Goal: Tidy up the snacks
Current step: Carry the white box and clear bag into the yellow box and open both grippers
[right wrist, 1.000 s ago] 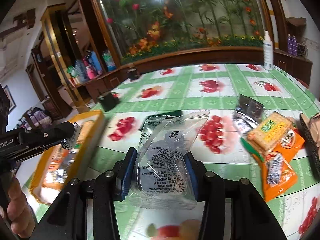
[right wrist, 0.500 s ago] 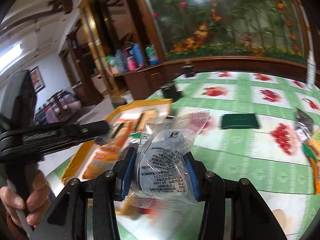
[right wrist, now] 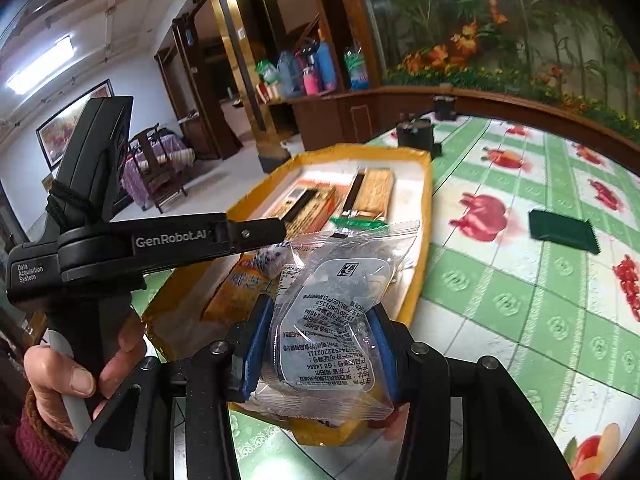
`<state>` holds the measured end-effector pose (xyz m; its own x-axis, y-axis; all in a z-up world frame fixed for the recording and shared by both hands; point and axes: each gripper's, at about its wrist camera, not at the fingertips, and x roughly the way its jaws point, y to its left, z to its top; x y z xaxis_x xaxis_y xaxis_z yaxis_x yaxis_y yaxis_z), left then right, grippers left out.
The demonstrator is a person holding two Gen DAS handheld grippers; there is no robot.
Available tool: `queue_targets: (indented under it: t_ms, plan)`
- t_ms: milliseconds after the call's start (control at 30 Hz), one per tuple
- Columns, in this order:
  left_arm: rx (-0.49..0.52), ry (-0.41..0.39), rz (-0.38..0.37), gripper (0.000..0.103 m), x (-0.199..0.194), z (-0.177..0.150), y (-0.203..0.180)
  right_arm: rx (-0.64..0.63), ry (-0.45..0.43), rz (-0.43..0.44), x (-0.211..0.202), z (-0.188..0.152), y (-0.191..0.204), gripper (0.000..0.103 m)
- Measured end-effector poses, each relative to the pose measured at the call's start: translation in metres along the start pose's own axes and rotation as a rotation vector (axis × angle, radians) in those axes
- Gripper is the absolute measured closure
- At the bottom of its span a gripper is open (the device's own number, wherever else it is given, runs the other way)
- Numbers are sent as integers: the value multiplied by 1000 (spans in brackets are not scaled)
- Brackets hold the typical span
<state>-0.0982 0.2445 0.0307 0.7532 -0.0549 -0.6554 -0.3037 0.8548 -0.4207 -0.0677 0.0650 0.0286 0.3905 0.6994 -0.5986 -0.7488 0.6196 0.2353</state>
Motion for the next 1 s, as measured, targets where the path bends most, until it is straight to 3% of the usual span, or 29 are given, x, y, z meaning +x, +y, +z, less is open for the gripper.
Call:
queue_targets:
  t_ms: [133,467,567,700,833,1000]
  plan:
    - [17,-8,21,82,8,-4,1,-23,19,12,8,1,4,52]
    - [6,-61,-15,81,2,-4,5,-105,37,-11,18,0,18,50]
    - [18,-94,27,63,-3,-5,2,-127,43,-25,19,0,19,45]
    - [41,-113,25,53,-7,-7,-3,-145,23,-35,14,-2,23,31]
    - [46,-159,39,29,-15,-8,-4,-150,-12,-53,5,-1,22,28]
    - [27,-195,42,26,-23,-8,0,-129,-74,-68,-11,1,16,23]
